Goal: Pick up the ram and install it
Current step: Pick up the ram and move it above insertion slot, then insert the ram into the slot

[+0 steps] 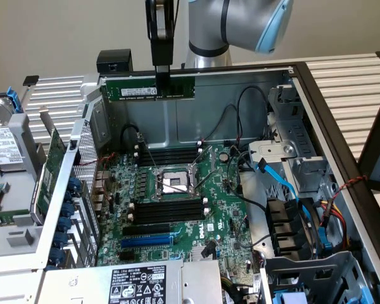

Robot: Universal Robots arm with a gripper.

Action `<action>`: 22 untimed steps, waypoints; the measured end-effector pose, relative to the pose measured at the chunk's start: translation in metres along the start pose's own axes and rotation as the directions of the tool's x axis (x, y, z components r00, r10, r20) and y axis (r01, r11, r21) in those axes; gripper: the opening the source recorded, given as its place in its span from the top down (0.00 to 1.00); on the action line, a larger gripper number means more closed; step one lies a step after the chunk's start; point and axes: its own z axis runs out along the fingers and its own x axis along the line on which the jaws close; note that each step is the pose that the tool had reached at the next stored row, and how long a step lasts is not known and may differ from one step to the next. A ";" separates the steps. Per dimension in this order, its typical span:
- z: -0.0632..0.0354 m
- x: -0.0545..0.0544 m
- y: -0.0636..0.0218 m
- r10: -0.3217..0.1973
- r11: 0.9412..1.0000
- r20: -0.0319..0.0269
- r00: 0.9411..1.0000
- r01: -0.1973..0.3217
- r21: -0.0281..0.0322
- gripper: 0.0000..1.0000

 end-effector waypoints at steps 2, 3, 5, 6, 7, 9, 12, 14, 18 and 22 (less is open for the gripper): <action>0.0016 -0.001 -0.0005 0.000 1.000 0.000 1.000 0.000 0.003 0.87; 0.0027 -0.001 -0.0008 0.000 1.000 0.000 1.000 0.000 0.004 0.87; 0.0049 -0.001 -0.0018 0.000 1.000 0.000 1.000 0.000 0.005 0.87; 0.0060 -0.001 -0.0021 0.000 1.000 0.000 1.000 0.000 0.006 0.87; 0.0070 -0.001 -0.0024 0.000 1.000 0.000 1.000 0.000 0.007 0.87; 0.0087 -0.001 -0.0043 0.000 1.000 0.000 1.000 0.000 0.008 0.87; 0.0107 -0.001 -0.0084 0.000 1.000 0.000 1.000 0.000 0.008 0.87; 0.0123 -0.001 -0.0106 0.000 1.000 0.000 1.000 0.000 0.009 0.87; 0.0193 -0.001 -0.0138 0.000 1.000 0.000 1.000 0.000 0.013 0.87; 0.0283 -0.001 -0.0142 0.006 1.000 -0.001 1.000 -0.006 0.014 0.87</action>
